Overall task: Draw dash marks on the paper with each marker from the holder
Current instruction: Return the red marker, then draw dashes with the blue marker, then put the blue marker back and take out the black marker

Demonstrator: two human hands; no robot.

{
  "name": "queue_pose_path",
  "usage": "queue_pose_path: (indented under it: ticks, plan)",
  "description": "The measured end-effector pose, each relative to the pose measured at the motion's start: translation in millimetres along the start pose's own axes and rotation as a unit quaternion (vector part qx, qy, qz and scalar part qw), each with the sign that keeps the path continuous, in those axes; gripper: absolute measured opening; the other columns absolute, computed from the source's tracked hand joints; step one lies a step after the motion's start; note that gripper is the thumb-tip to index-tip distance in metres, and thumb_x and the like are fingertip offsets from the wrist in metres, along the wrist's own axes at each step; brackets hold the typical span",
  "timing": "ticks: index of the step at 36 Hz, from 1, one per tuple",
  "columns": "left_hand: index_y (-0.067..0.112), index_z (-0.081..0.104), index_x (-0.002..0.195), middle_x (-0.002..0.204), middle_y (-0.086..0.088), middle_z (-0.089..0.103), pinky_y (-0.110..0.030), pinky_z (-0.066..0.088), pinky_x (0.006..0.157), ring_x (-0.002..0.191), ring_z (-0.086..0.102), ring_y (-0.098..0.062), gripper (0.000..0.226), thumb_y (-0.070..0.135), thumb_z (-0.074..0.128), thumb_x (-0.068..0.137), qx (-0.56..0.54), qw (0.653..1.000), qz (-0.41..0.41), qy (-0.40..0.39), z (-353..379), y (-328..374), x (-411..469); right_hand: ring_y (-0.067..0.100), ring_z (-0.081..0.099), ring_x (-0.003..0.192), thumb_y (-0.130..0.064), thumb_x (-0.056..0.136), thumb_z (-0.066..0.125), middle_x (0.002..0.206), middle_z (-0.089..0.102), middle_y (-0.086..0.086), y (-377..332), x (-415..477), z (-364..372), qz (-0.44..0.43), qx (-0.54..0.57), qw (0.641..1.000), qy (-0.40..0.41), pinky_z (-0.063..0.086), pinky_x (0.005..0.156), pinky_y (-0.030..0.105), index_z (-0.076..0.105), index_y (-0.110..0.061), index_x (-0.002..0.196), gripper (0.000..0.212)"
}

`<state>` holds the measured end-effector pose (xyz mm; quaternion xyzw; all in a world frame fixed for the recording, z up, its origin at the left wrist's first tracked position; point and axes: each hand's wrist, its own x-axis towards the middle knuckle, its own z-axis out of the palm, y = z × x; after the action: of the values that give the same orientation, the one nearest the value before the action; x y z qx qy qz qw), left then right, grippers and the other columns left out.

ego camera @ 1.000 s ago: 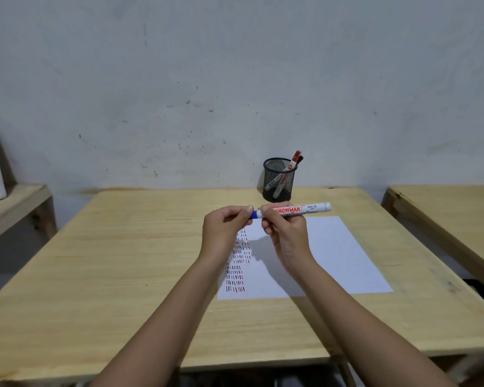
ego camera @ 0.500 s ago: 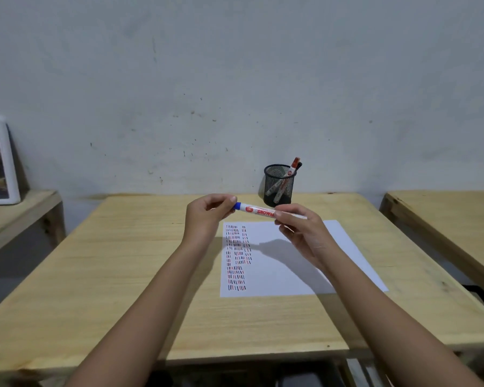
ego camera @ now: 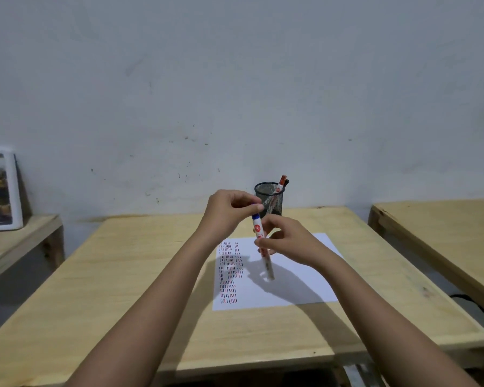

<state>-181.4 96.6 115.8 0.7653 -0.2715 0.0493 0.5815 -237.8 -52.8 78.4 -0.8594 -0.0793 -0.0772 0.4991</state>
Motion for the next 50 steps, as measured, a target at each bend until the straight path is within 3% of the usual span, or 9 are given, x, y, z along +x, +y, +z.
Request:
queue_pose_path:
  ticks: [9,14,21,26,29,34,38,46,50]
  plan:
    - [0.014,0.075,0.082,0.082,-0.006,0.076,-0.035,0.056,0.084,0.083,0.072,-0.020,0.011,0.023,0.069,0.082,0.005,1.000,0.012,-0.026,13.6,-0.5,43.6,0.033,0.067,0.082,-0.007,0.079,0.066,0.085,0.057,0.005,7.1,31.4,-28.6,0.017,-0.013,0.999,0.027,0.058,0.077,0.048,0.054,-0.011,0.082,0.013]
    - [0.013,0.073,0.077,0.076,0.001,0.072,-0.031,0.055,0.082,0.077,0.069,-0.014,0.023,0.029,0.061,0.088,0.011,1.000,0.012,-0.004,15.3,-6.2,79.2,0.030,0.068,0.085,-0.011,0.077,0.065,0.086,0.063,0.006,8.6,68.7,-56.6,-0.006,-0.026,0.996,0.089,0.056,0.079,0.050,0.060,-0.011,0.097,0.021]
    - [0.009,0.065,0.099,0.086,-0.006,0.062,-0.024,0.041,0.076,0.081,0.055,-0.016,0.023,0.025,0.067,0.083,0.110,0.993,-0.051,-0.002,27.7,-71.1,122.5,0.027,0.067,0.072,0.001,0.077,0.066,0.076,0.062,0.005,16.5,125.5,-100.3,-0.043,0.101,0.952,0.285,0.057,0.079,0.051,0.056,-0.008,0.080,0.013]
    - [0.021,0.049,0.091,0.094,0.000,0.048,-0.027,0.036,0.080,0.089,0.046,-0.016,0.039,0.039,0.076,0.070,0.120,0.987,-0.102,-0.039,47.6,-116.9,138.7,0.028,0.067,0.082,-0.008,0.075,0.069,0.077,0.065,0.003,38.6,163.6,-119.5,-0.028,0.081,0.929,0.361,0.055,0.085,0.046,0.059,-0.019,0.077,0.015]
    - [0.035,0.040,0.074,0.081,0.013,0.047,-0.023,0.040,0.076,0.082,0.046,-0.011,0.038,0.039,0.077,0.065,0.113,0.986,-0.109,-0.058,59.6,-127.7,144.4,0.026,0.065,0.083,-0.009,0.074,0.068,0.077,0.065,0.001,58.2,182.8,-118.1,0.014,0.058,0.937,0.343,0.054,0.085,0.042,0.061,-0.015,0.080,0.011]
    - [0.029,0.058,0.097,0.096,0.023,0.060,-0.006,0.045,0.077,0.086,0.055,0.022,0.035,0.018,0.078,0.070,0.015,0.994,-0.085,-0.064,77.9,-142.2,147.3,0.021,0.060,0.077,-0.008,0.075,0.065,0.082,0.065,0.006,86.2,199.6,-107.3,0.062,0.032,0.956,0.286,0.046,0.068,0.025,0.064,-0.009,0.086,0.011]
    - [0.024,0.055,0.117,0.117,0.007,0.063,-0.024,0.047,0.089,0.107,0.059,-0.004,0.060,0.030,0.081,0.063,0.004,0.995,-0.091,-0.038,84.4,-152.5,151.7,0.021,0.064,0.083,-0.011,0.074,0.065,0.083,0.069,0.008,99.3,209.0,-105.5,0.105,0.017,0.967,0.233,0.050,0.076,0.032,0.067,-0.014,0.075,0.003]
    - [0.021,0.054,0.118,0.120,0.003,0.061,-0.032,0.049,0.095,0.110,0.059,-0.011,0.061,0.035,0.080,0.064,0.008,0.996,-0.089,-0.032,87.8,-160.1,155.9,0.024,0.065,0.086,-0.013,0.081,0.062,0.094,0.068,0.019,101.8,220.8,-112.1,0.176,0.070,0.972,0.140,0.052,0.068,0.025,0.067,0.006,0.098,0.026]
    - [0.023,0.055,0.116,0.119,0.003,0.063,-0.038,0.049,0.097,0.110,0.060,-0.012,0.067,0.046,0.078,0.058,0.007,0.996,-0.086,-0.026,88.6,-162.2,155.7,0.024,0.062,0.082,-0.012,0.080,0.062,0.086,0.065,0.017,100.0,219.1,-110.7,0.167,0.084,0.973,0.134,0.052,0.071,0.026,0.068,0.002,0.085,0.016]
